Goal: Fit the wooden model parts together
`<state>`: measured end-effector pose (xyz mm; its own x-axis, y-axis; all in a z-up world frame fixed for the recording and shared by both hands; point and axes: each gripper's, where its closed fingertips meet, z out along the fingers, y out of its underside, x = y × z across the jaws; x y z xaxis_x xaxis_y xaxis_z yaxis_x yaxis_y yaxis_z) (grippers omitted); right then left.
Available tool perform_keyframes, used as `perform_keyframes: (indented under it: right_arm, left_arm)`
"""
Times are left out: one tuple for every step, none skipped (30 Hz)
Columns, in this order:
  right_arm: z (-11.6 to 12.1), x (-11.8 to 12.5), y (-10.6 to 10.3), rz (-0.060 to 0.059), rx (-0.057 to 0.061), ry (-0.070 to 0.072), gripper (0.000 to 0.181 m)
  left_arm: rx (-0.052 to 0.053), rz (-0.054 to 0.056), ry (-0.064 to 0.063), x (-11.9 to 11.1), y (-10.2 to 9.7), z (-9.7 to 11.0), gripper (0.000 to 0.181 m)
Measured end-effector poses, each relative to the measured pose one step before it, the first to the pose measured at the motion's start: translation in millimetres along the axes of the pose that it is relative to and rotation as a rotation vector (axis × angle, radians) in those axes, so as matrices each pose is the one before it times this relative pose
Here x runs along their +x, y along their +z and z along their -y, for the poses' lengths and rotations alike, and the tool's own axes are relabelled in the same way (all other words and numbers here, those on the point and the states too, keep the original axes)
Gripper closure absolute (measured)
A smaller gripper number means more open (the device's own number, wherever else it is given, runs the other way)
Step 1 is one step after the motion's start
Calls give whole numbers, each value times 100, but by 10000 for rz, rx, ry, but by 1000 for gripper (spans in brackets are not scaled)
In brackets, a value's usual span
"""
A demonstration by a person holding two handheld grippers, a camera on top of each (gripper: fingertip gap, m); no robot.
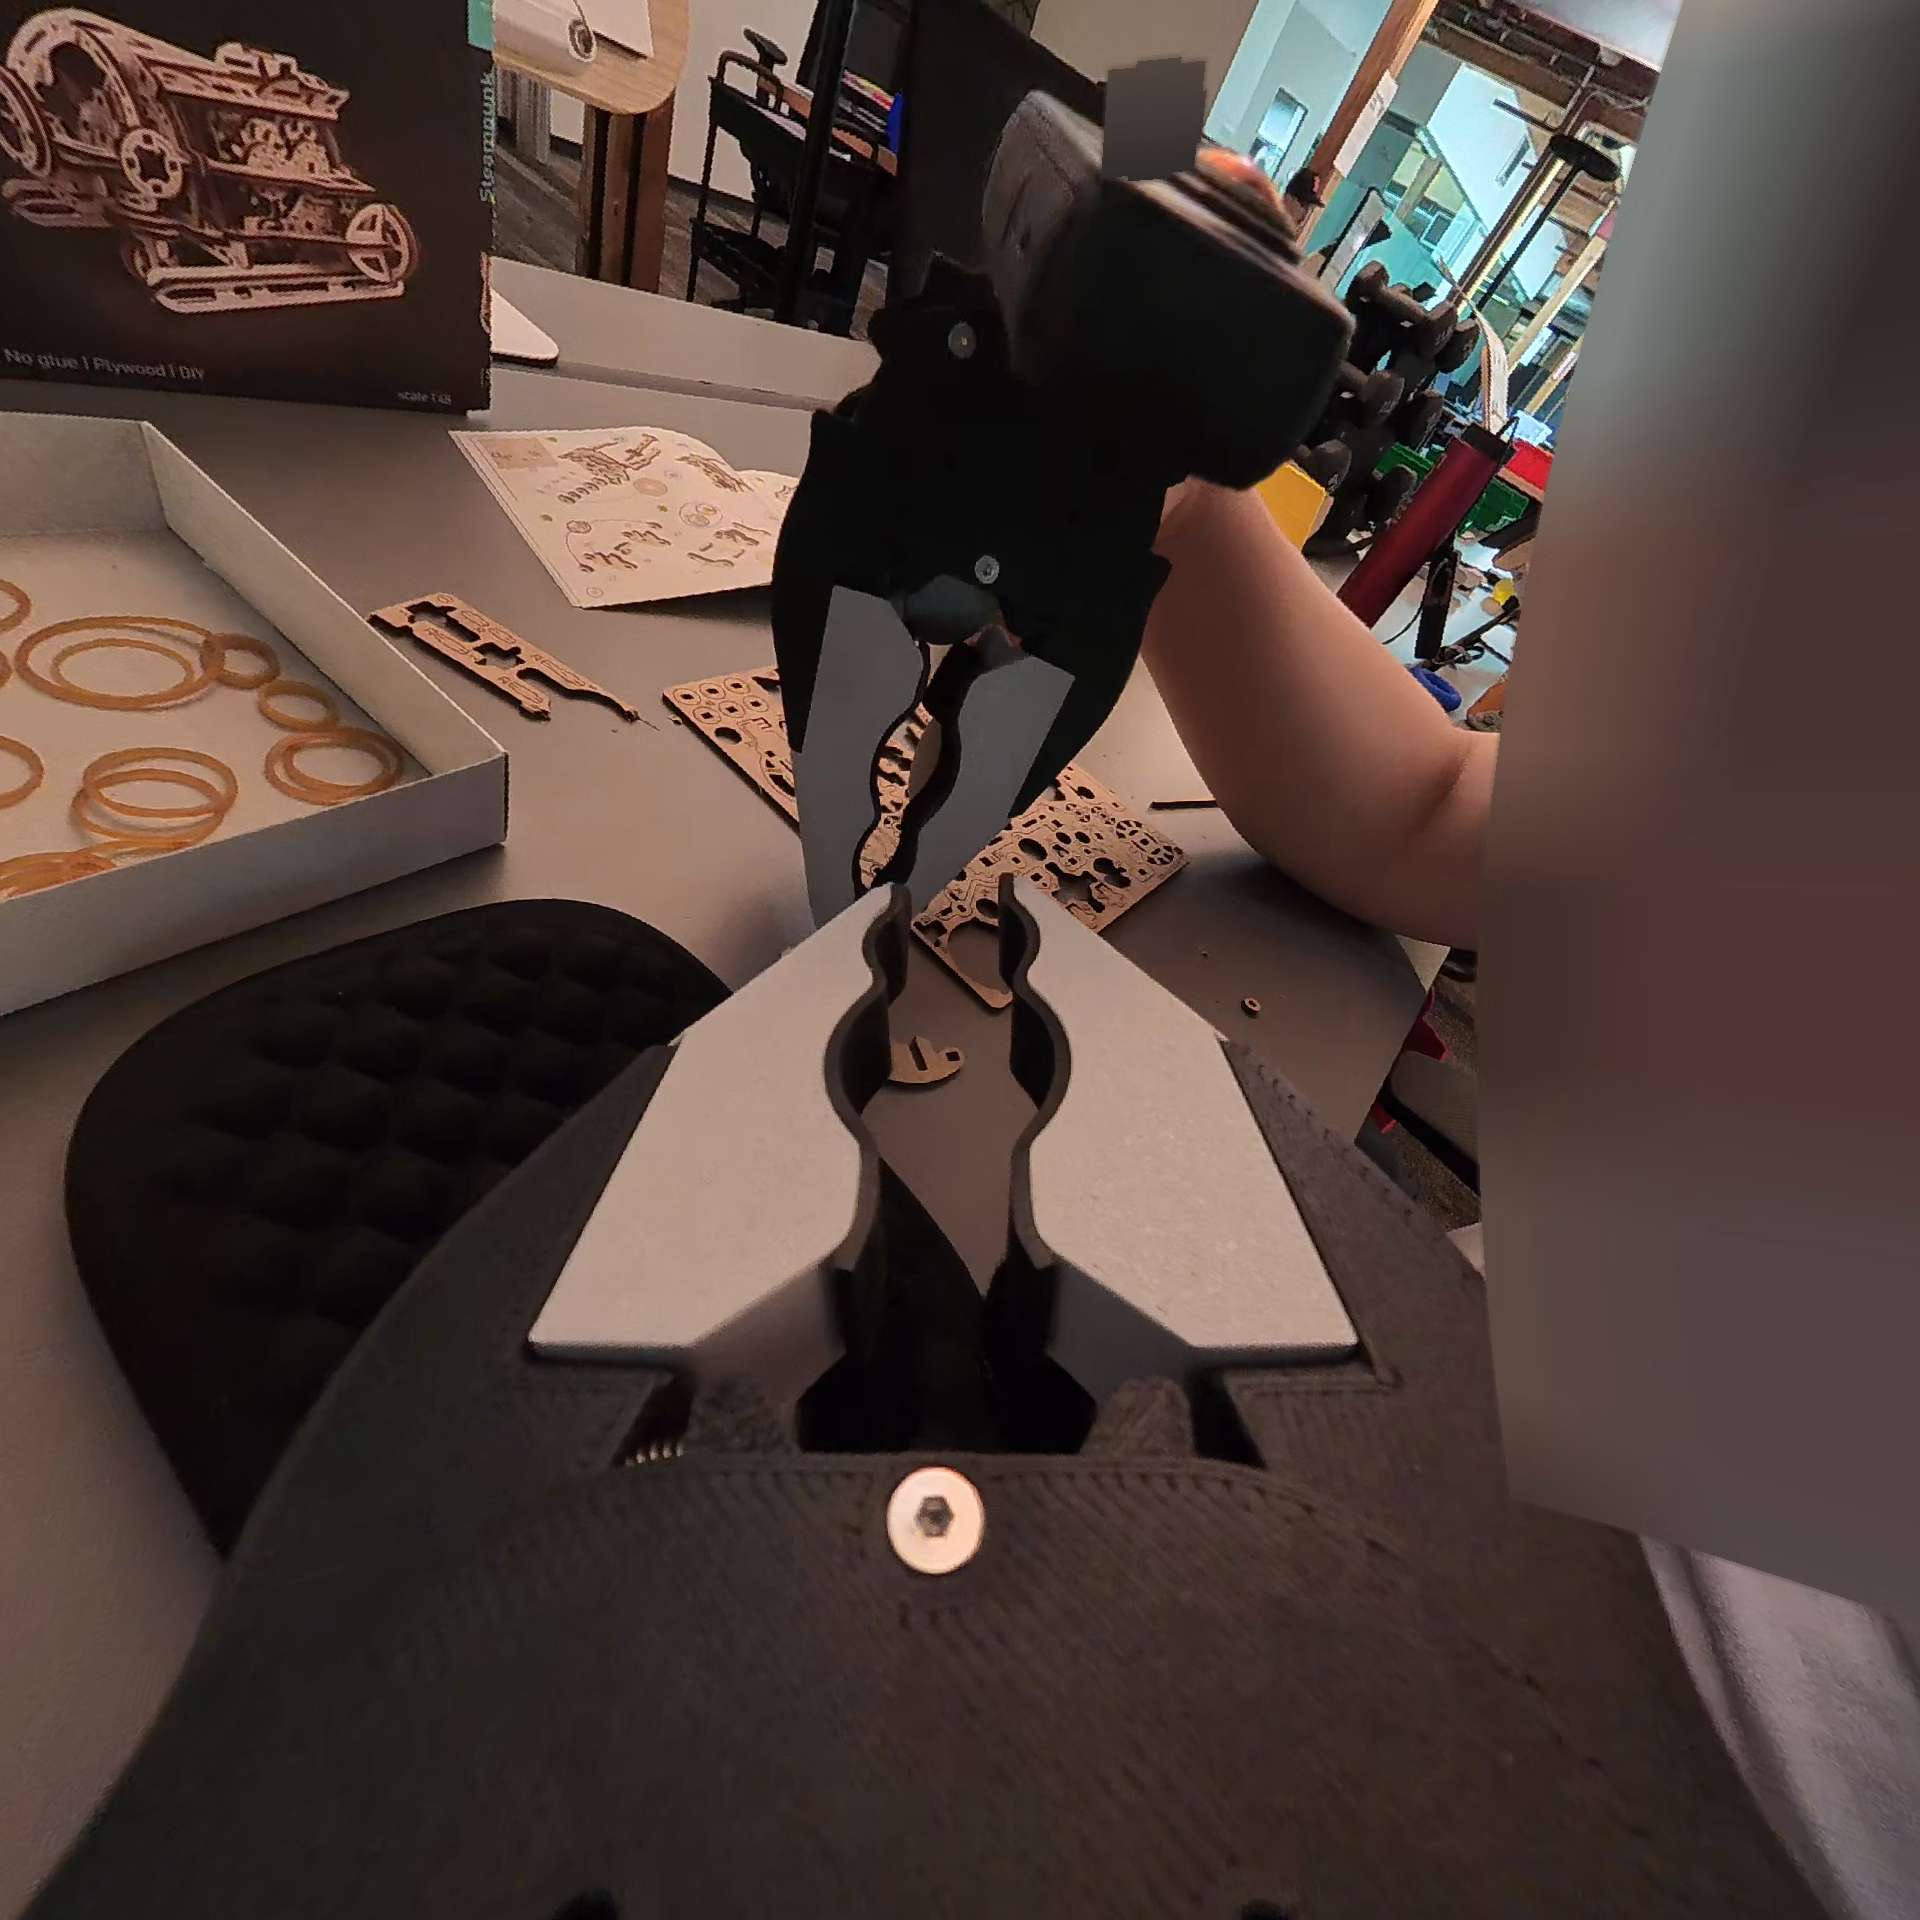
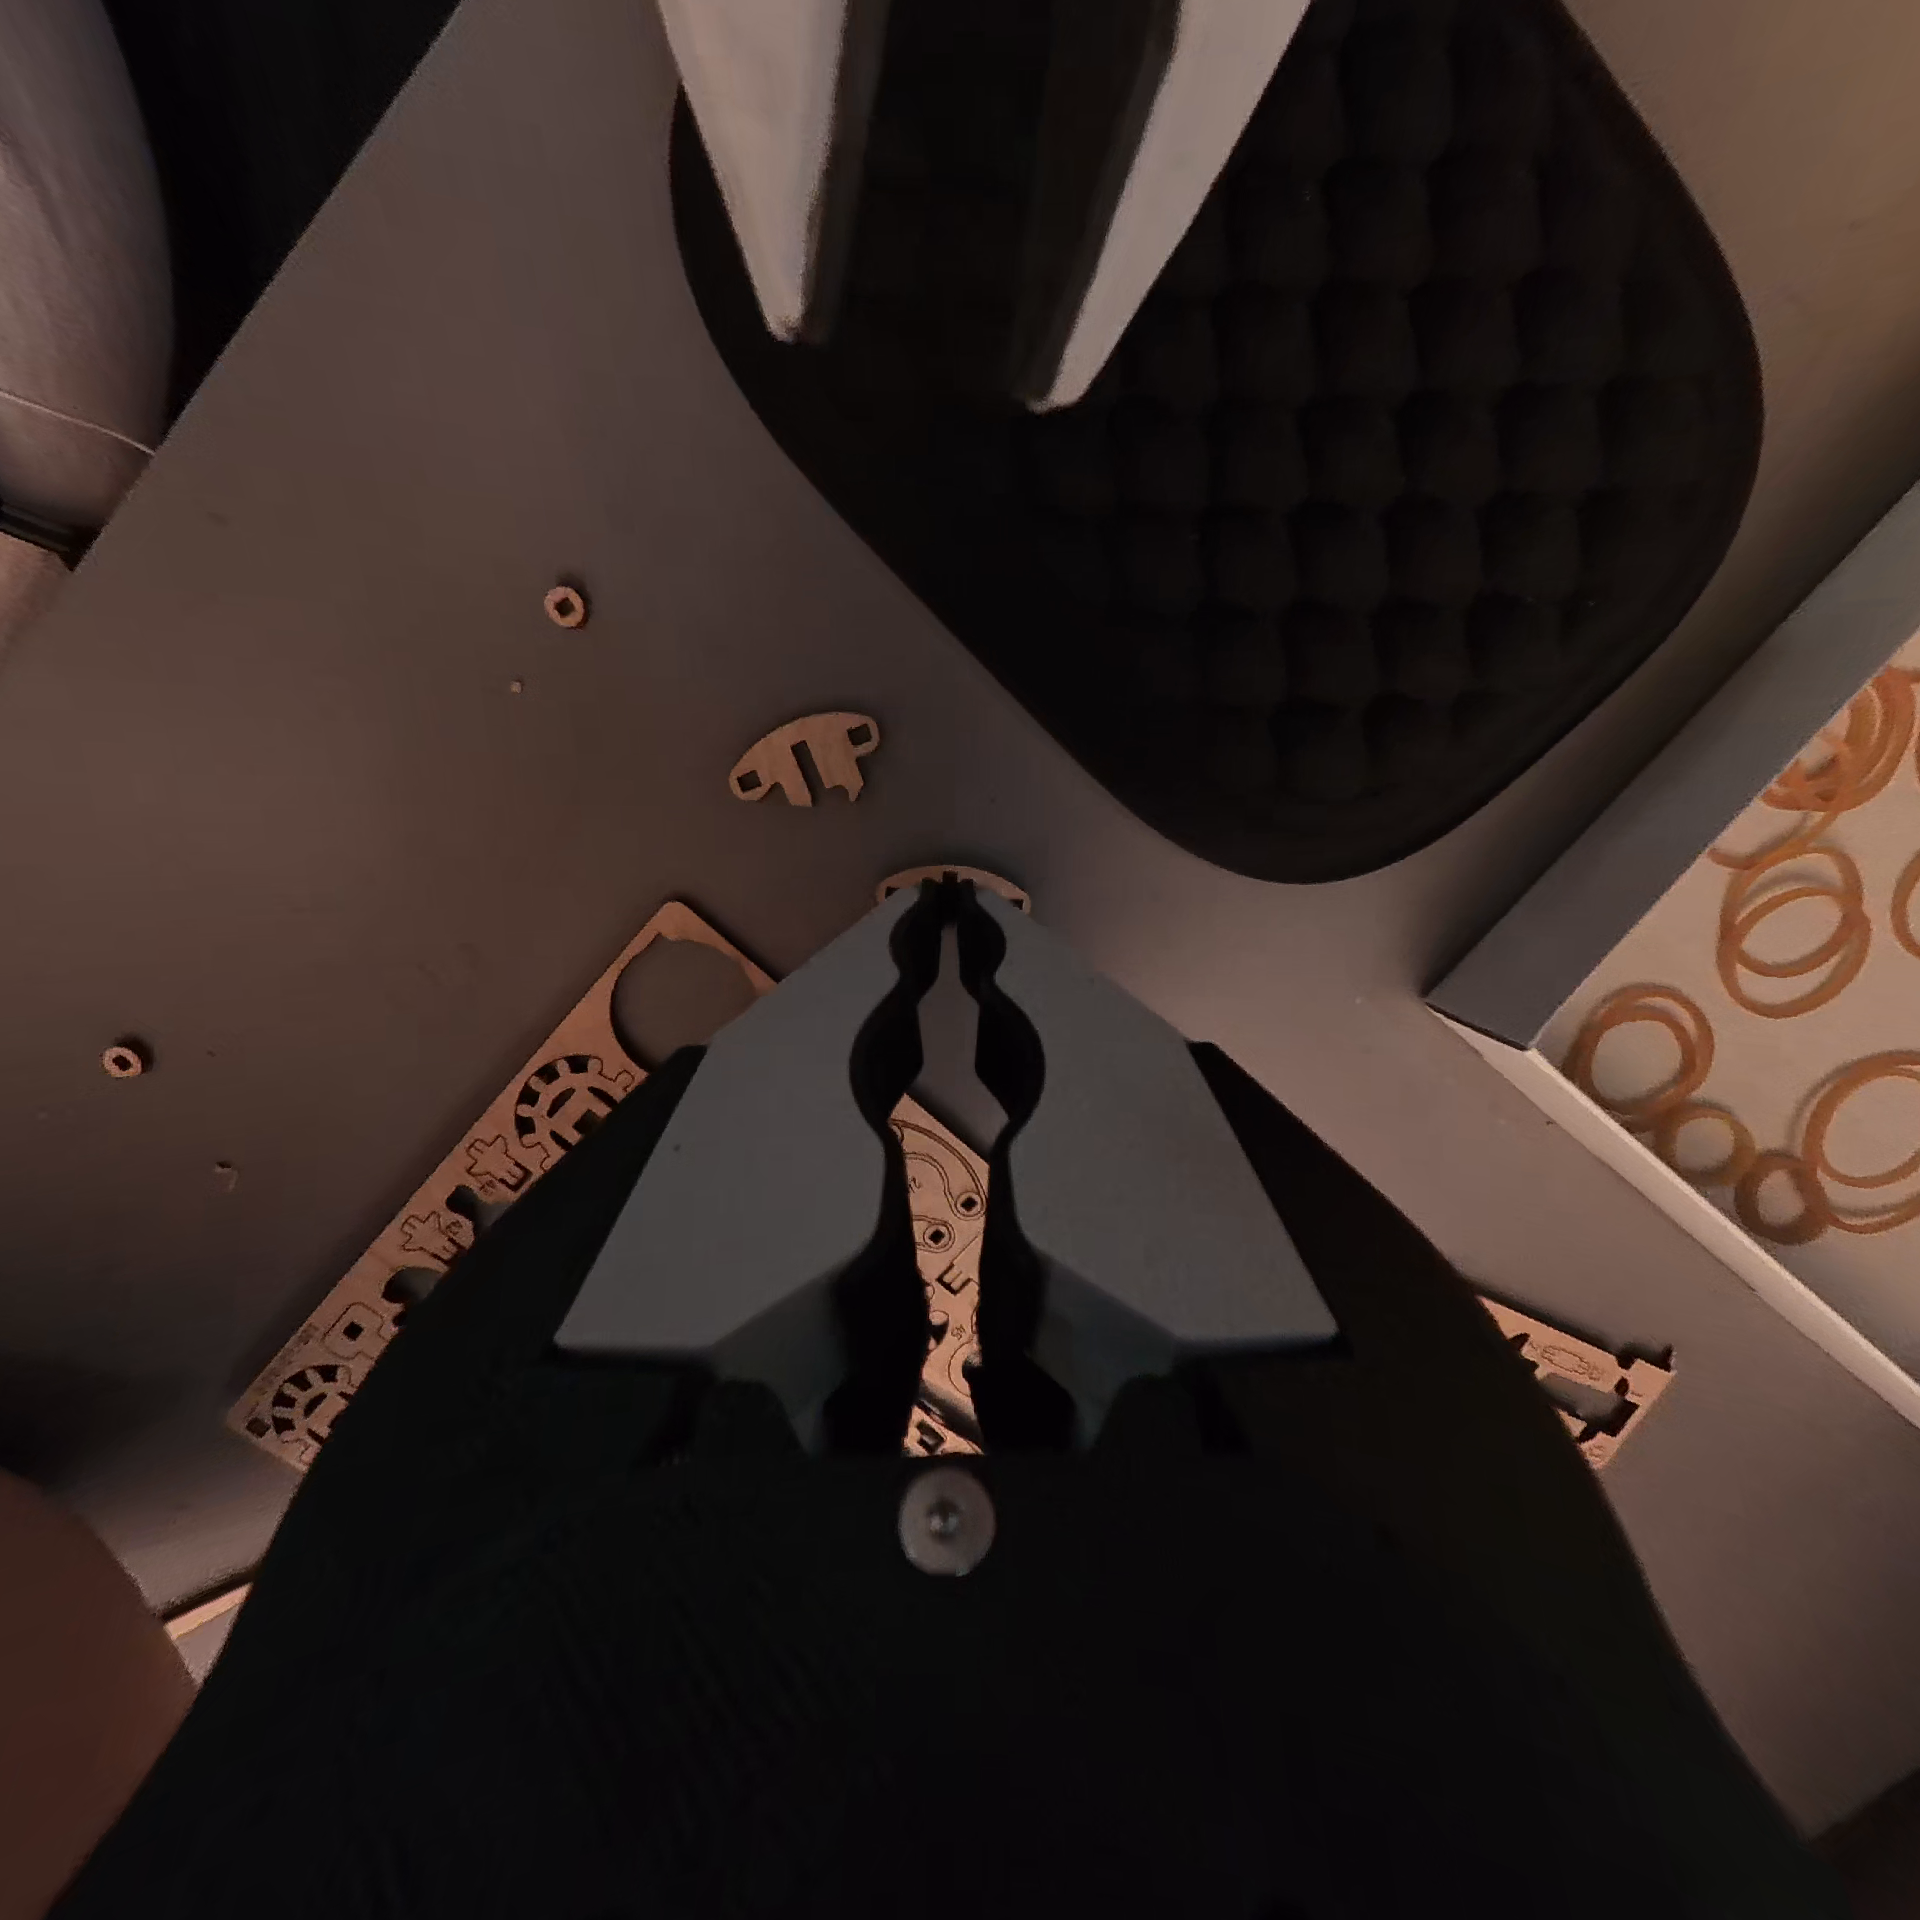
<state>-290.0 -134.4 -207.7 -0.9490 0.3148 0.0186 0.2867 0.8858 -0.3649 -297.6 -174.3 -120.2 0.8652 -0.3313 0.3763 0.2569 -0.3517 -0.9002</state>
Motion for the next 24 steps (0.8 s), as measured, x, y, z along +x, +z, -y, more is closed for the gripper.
perform_keyframes:
  right_arm:
    - [84, -16, -108, 14, 59, 38, 180]
    - [60, -40, -106, 32, 71, 42, 180]
    - [-2, -17, -80, 11, 57, 32, 180]
    - [-23, -6, -25, 20, 53, 24, 180]
    - [-48, 6, 50, 41, 46, 33, 180]
    - [-52, -8, 103, 76, 55, 41, 180]
    - [-58, 1, 98, 84, 59, 51, 180]
    - [-69, 11, 91, 78, 57, 55, 180]
    - [-77, 75, 42, 30, 56, 42, 180]
    - [-30, 64, -13, 17, 71, 22, 180]
    - [39, 12, -67, 19, 103, 4, 180]
    - [112, -41, -87, 36, 148, -12, 180]
    - [99, -11, -107, 4, 168, 5, 180]
    - [44, -20, -97, 14, 164, 51, 180]
    - [-10, 11, -108, -30, 172, 85, 180]
    - [8, -30, -106, -49, 228, 72, 180]
    - [50, -222, -97, 42, 279, 53, 180]
    - [-33, -140, -93, -32, 236, 76, 180]
    - [-103, 69, -120, -140, 184, 118, 180]
    - [-45, -1, -85, -43, 188, 171, 180]
    - [13, -16, -41, 12, 181, 148, 180]
    - [-31, 212, -28, -85, 129, 85, 180]
    - [6, 233, -34, -33, 121, 101, 180]
    - [187, 190, -46, 35, 180, 185, 180]
  left_arm:
    - [2, -4, 1, 42, -5, -2, 165]
    - [-13, 1, 0, 12, 2, -32, 165]
    - [-14, 0, -1, 16, 16, -42, 165]
    - [-10, -6, -7, 11, 10, -32, 165]
    - [-5, 0, -7, -3, 7, -13, 165]
    - [-1, 2, -4, -8, 1, 13, 165]
    - [10, -1, 2, 8, -4, 19, 165]
    - [13, -2, 4, 7, -11, 44, 165]
    - [8, 3, 3, 4, -14, 12, 165]
    - [4, 0, -1, 1, 3, 5, 165]
    - [-5, -6, -5, 5, 1, -25, 165]
    - [-19, 3, -4, -15, 9, -37, 165]
    - [-26, 13, 2, -33, 4, -47, 165]
    - [-16, 15, 2, -30, -6, -40, 165]
    - [2, 6, -8, -19, -38, 0, 165]
    - [10, -9, -11, 13, -28, 8, 165]
    - [5, 0, -11, -32, -18, -4, 165]
    - [-15, 8, -23, -51, -1, -39, 165]
    - [-32, -16, -25, -28, 37, -56, 165]
    - [-38, -10, -10, -23, 54, -69, 165]
    - [-34, 7, 7, -42, 72, -56, 165]
    - [-9, -2, 16, 13, 46, -8, 165]
    - [26, -14, 14, 36, 37, 41, 165]
    - [33, -16, 7, 57, 8, 37, 165]
